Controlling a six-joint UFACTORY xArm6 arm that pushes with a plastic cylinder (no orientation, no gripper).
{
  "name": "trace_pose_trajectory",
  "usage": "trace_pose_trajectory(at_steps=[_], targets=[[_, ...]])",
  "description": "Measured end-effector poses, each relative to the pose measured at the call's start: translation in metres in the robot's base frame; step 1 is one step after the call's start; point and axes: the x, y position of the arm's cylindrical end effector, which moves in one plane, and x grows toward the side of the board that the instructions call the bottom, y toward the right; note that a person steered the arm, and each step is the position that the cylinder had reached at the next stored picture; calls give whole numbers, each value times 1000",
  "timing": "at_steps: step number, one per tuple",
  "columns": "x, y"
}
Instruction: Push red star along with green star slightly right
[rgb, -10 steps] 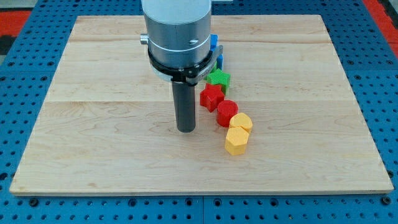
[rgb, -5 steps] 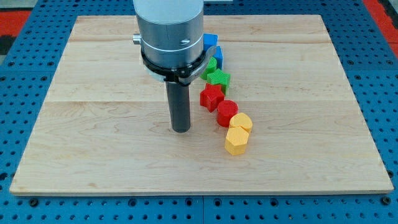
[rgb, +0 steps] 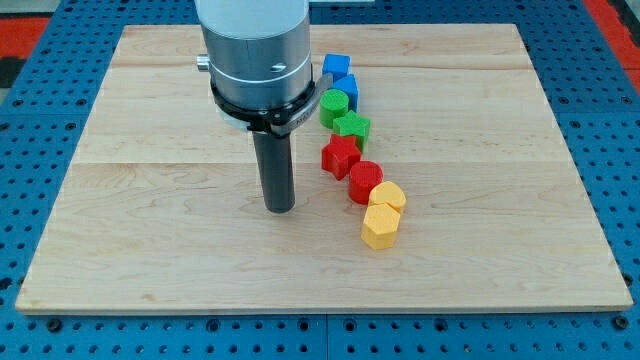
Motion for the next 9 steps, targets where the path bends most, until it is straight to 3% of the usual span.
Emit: trace_pose_trajectory(at_steps=[6,9], targets=[[0,-4],[-46,46]])
